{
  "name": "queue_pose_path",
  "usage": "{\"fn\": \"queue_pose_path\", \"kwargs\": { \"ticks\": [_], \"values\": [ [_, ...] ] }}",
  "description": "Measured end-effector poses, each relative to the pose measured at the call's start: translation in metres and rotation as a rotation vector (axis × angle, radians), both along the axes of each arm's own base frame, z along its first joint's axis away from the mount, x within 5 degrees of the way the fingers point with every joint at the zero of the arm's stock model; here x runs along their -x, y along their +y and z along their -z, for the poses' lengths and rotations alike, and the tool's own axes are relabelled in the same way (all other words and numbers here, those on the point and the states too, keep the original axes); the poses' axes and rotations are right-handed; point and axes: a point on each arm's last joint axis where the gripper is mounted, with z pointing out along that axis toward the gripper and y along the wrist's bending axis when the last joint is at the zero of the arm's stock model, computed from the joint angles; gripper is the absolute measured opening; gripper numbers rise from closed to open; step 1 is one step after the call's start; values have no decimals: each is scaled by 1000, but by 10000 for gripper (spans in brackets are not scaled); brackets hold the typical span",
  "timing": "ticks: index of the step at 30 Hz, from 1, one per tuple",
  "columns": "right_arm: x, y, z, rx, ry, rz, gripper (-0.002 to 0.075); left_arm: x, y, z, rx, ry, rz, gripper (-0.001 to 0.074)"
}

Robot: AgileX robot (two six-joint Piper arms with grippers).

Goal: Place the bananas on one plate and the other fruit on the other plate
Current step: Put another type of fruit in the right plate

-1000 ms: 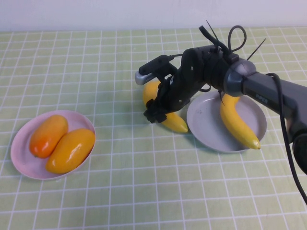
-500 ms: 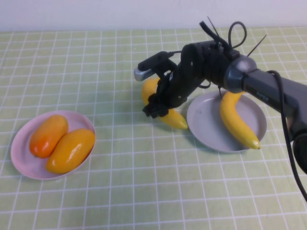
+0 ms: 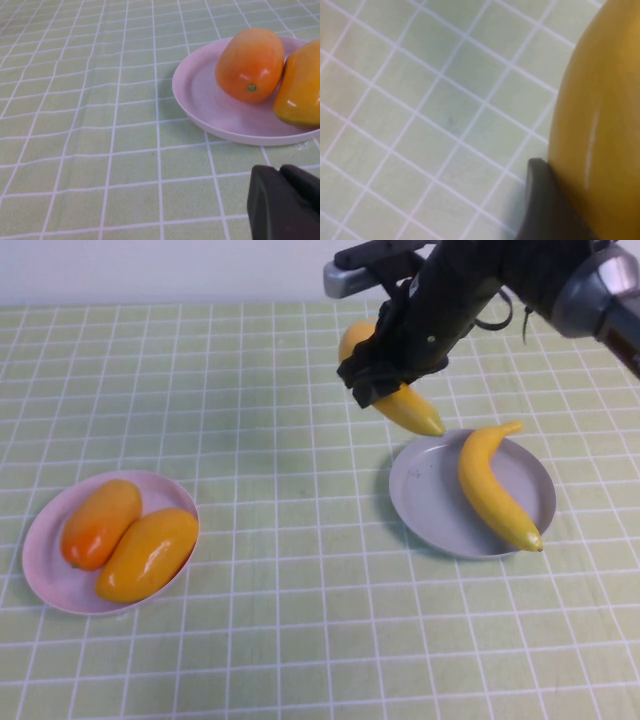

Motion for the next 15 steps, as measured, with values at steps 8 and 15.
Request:
{"fn": "queue_pose_path", "kwargs": {
  "ticks": [8,15],
  "values": [
    [3,-22,-26,-44,-7,118,307,0,0,0,0,0,0,-1],
    [7,-24,3,-6,100,149,307,0,0,0,0,0,0,-1]
  ]
}}
